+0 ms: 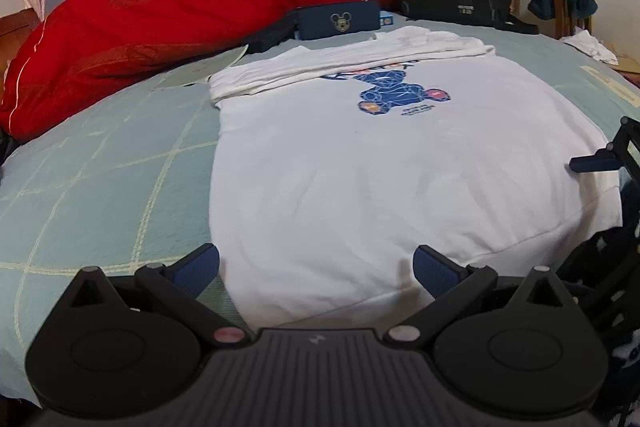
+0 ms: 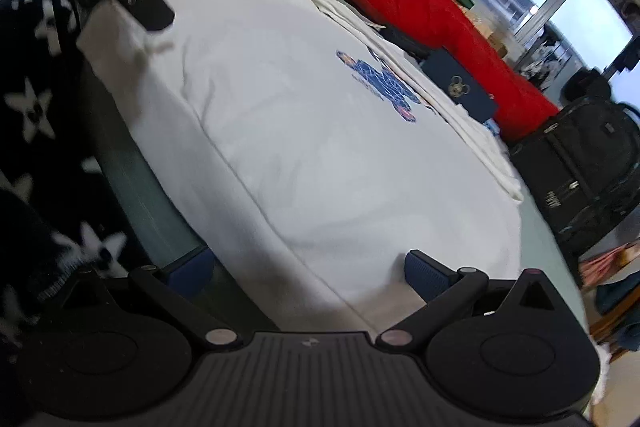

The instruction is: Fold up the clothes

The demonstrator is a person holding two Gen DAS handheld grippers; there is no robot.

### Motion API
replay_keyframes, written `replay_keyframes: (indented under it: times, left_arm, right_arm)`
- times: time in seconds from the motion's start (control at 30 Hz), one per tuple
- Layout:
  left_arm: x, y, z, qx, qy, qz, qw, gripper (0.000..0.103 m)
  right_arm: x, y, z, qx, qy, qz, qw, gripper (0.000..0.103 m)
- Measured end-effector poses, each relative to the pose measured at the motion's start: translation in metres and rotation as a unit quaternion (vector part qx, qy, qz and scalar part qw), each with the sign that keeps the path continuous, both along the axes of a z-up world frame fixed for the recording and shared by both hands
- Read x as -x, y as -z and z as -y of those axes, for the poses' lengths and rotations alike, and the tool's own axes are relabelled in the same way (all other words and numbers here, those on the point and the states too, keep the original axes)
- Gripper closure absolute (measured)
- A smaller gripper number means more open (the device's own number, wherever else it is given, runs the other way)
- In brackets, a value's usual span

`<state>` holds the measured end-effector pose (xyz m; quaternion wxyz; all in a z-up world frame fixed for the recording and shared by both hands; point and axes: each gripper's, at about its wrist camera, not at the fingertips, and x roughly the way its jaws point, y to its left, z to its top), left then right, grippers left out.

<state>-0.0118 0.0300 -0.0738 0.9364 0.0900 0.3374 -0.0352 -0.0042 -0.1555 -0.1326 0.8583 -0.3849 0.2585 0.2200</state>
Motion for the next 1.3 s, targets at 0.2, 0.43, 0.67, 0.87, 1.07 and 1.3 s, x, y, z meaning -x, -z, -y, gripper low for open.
replay_keyframes:
  times: [0.2,0.43,0.67,0.87,1.07,1.3]
  left_arm:
    - [0.008,-0.003,0.003,-0.003,0.006,0.007,1.0,0.001]
    - [0.014,-0.006,0.004,-0.003,0.009,0.015,0.9998,0.001]
    - [0.02,-0.005,0.013,-0.022,0.041,0.033,0.9983,0.001]
    - [0.036,0.0,0.04,-0.072,0.134,0.055,0.9869,0.001]
    - [0.045,0.017,0.068,-0.159,0.194,0.096,0.9632,0.001]
    - [0.023,0.044,0.08,-0.233,0.196,0.105,0.9468,0.001]
  right_arm:
    - [0.009,0.021,-0.008,0.059,-0.013,0.044,0.997,0.0]
    - [0.008,0.033,-0.015,0.108,0.001,0.116,0.987,0.0]
    - [0.016,0.01,-0.005,0.062,0.017,0.152,0.986,0.0]
    - [0.022,-0.016,0.003,0.018,0.026,0.176,0.984,0.0]
    - [0.019,-0.035,0.006,-0.006,0.024,0.183,0.983,0.0]
    - [0.026,-0.041,0.006,-0.029,0.034,0.18,0.983,0.0]
